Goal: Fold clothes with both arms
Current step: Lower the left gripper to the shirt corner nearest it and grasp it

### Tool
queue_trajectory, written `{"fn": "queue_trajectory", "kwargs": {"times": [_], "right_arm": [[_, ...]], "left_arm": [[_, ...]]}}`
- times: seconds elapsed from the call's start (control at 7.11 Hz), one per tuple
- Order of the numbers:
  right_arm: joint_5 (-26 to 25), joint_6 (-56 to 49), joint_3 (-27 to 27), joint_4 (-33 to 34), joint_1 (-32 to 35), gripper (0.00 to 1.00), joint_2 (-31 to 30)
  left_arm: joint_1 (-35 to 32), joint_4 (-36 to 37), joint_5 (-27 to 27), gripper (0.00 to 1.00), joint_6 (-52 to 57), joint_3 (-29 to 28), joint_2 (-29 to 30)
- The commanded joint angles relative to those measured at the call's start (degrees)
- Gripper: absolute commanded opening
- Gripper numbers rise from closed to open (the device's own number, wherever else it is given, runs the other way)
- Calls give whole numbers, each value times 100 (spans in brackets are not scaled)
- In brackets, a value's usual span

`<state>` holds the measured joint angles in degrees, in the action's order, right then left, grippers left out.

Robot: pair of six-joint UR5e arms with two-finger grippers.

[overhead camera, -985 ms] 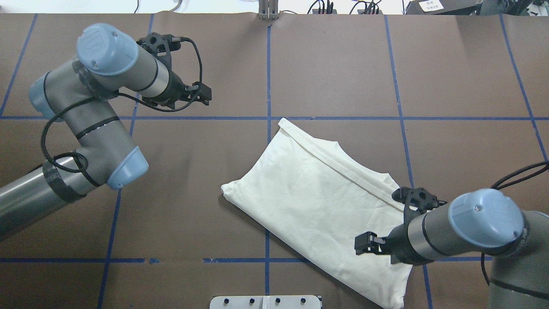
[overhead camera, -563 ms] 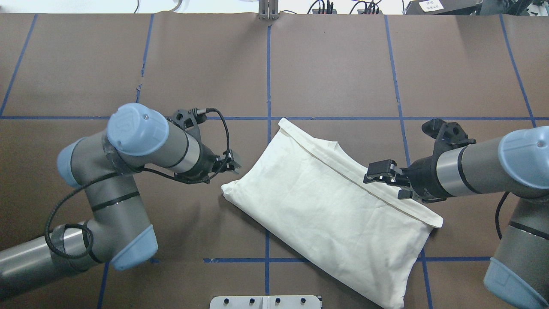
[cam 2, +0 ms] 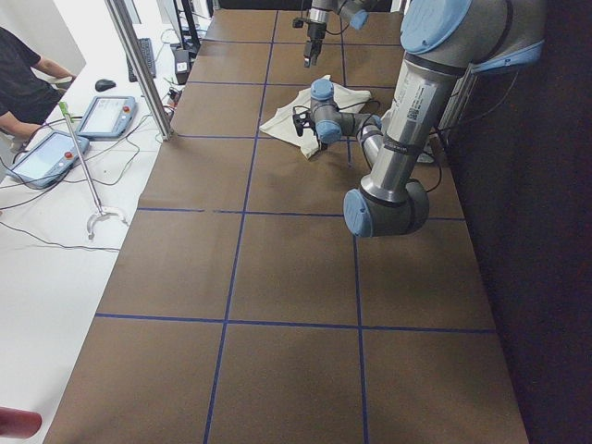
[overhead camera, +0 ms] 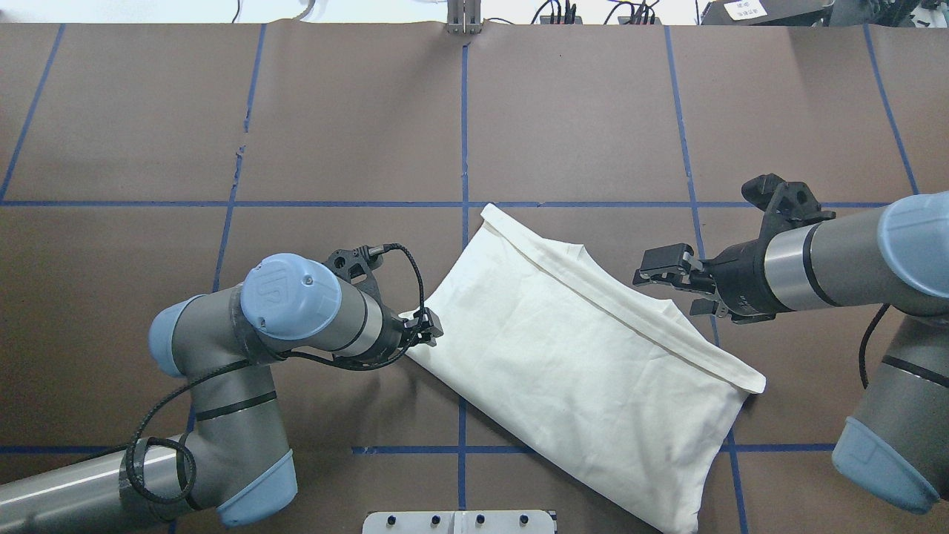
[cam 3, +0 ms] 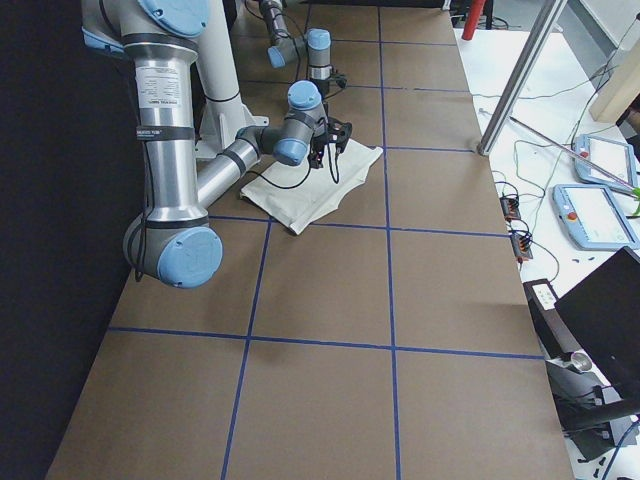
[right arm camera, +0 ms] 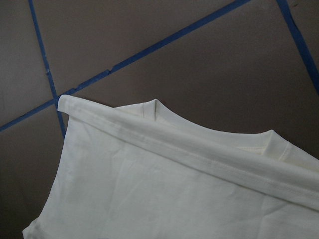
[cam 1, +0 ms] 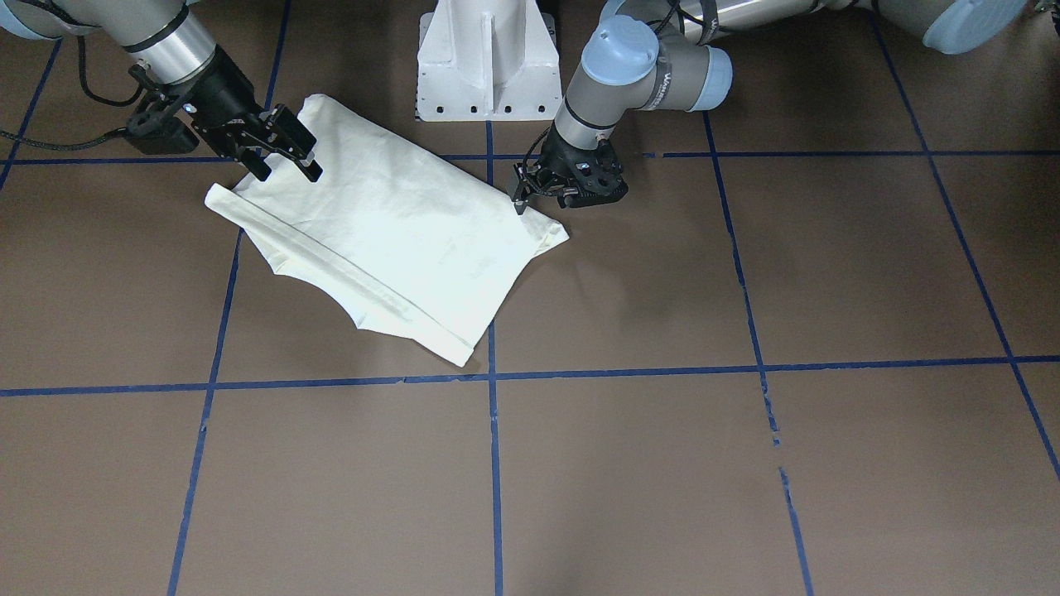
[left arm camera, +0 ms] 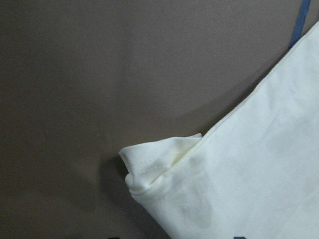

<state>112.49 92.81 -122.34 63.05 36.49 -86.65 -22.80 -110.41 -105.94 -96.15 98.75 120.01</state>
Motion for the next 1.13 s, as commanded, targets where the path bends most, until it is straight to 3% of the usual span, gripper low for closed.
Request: {"fn": "queue_trajectory", "kwargs": {"times": [0.0, 0.28, 0.42, 0.56, 0.7, 0.98], "right_arm": [[1, 0, 26, -4, 7, 100, 34], [10, 0, 26, -4, 16, 100, 35], [19, 0, 26, -4, 16, 100, 35], [19, 0, 26, -4, 16, 100, 35], [19, 0, 26, 5, 16, 100, 35], [19, 0, 43, 5, 16, 100, 26]], "left_arm": [[-5, -15, 109, 81, -70, -92, 58], [-5, -33, 117, 77, -88, -259, 67], [-5, -33, 109, 69, -88, -268, 67], [3, -33, 109, 39, -88, -277, 67], [3, -24, 109, 0, -88, -295, 58], [-23, -24, 109, 0, -35, -269, 58]]}}
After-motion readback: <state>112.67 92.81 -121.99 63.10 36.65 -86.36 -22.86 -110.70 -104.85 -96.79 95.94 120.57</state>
